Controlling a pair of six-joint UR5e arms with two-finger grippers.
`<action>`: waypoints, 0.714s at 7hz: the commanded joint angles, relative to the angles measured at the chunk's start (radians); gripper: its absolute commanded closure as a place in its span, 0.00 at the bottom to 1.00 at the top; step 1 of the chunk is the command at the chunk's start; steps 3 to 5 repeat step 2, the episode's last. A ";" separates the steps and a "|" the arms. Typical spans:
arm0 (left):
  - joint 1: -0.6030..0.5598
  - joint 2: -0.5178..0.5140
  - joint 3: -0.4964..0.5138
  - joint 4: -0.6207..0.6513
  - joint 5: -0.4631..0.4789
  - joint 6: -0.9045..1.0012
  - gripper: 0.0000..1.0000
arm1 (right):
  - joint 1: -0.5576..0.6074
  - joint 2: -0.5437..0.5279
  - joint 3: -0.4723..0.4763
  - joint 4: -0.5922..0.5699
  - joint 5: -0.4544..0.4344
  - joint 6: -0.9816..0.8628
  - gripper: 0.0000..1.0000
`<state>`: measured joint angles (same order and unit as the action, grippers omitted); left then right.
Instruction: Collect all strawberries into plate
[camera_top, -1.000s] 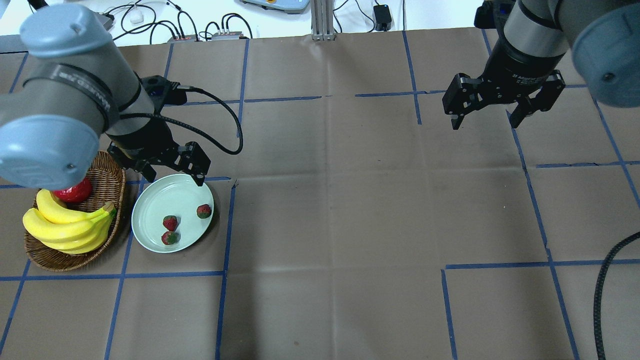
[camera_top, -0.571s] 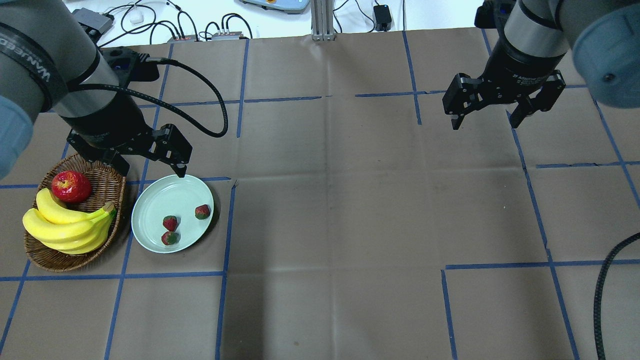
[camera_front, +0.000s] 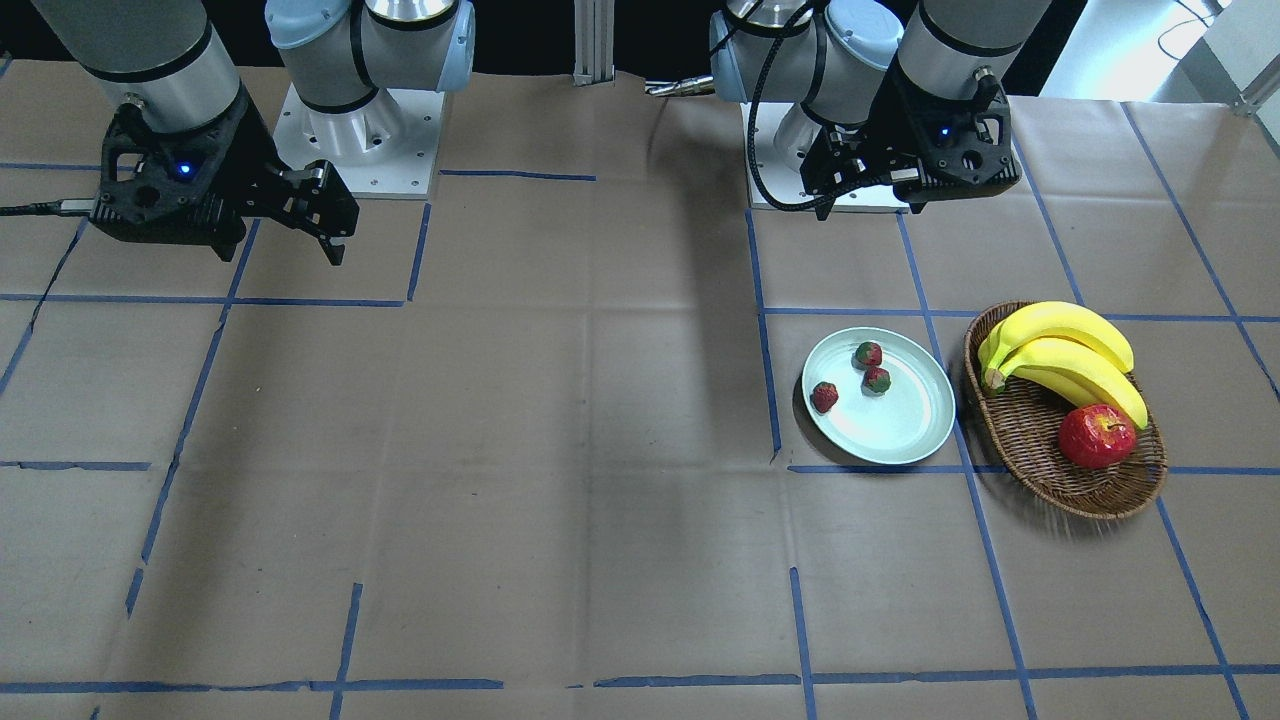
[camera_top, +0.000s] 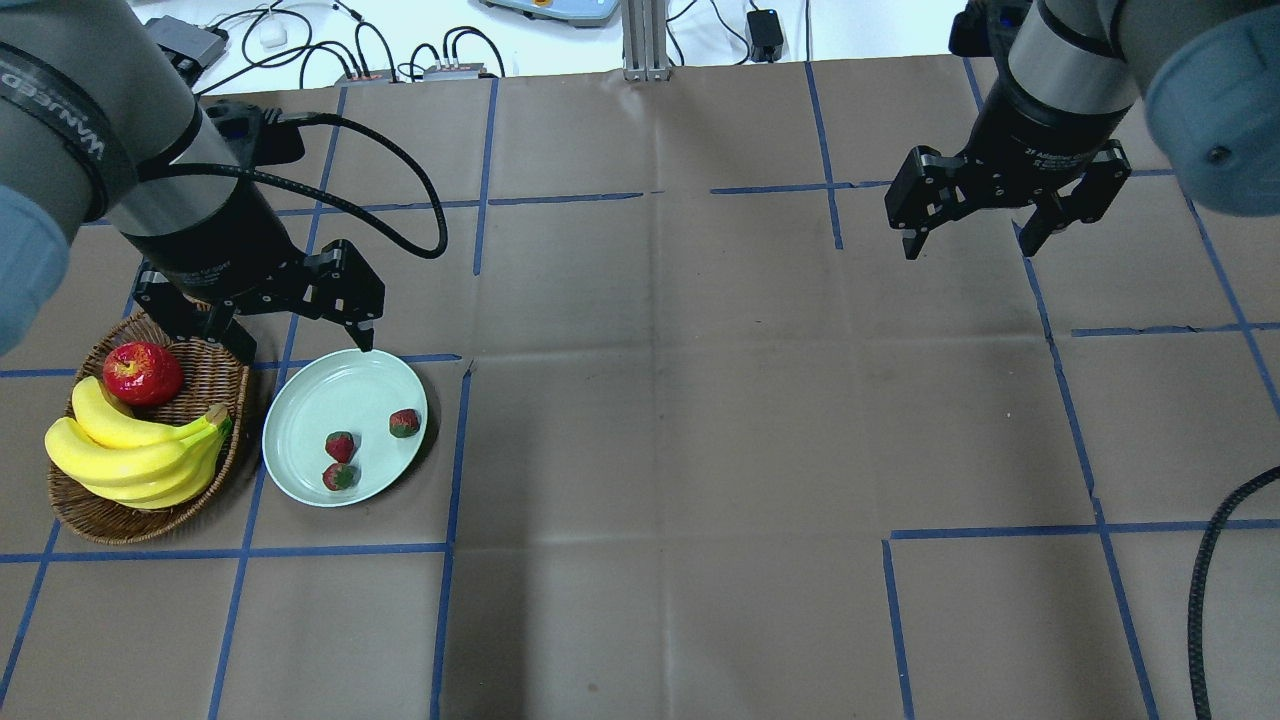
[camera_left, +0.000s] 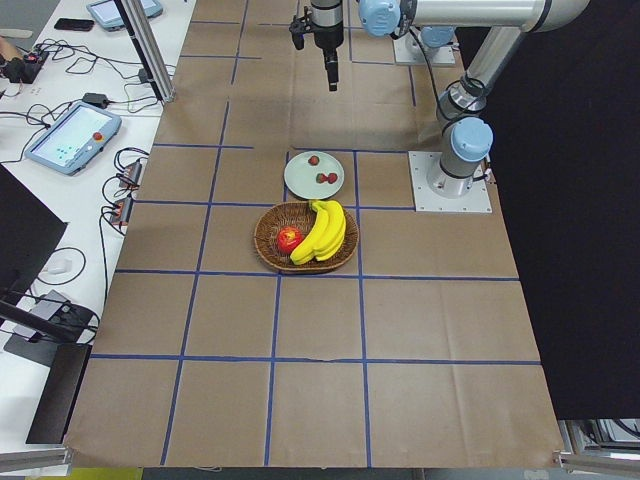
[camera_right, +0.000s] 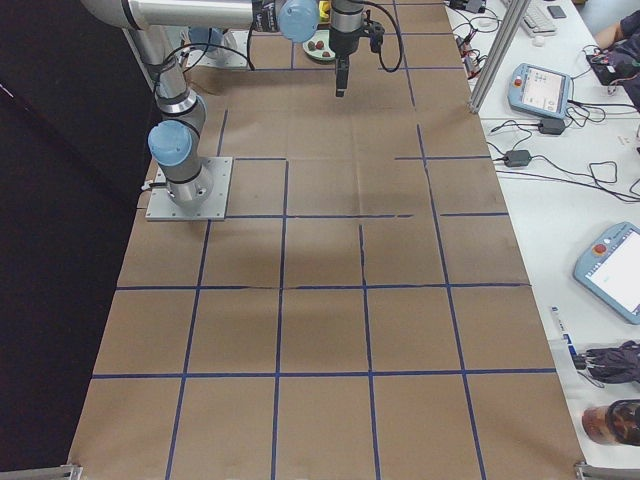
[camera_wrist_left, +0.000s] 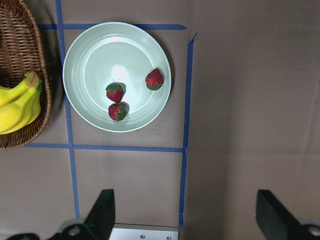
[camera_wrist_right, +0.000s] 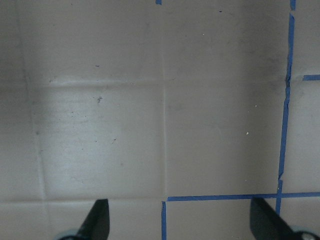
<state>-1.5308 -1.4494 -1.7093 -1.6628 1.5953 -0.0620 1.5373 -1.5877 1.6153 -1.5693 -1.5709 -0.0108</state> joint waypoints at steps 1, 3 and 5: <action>0.000 -0.011 -0.003 0.003 0.000 -0.002 0.01 | 0.000 0.000 0.000 0.000 0.000 0.000 0.00; 0.000 -0.011 -0.003 0.003 0.000 -0.002 0.01 | 0.001 0.000 0.000 0.000 0.002 0.000 0.00; 0.000 -0.011 -0.003 0.003 0.000 -0.002 0.01 | 0.001 0.000 0.000 0.000 0.002 0.000 0.00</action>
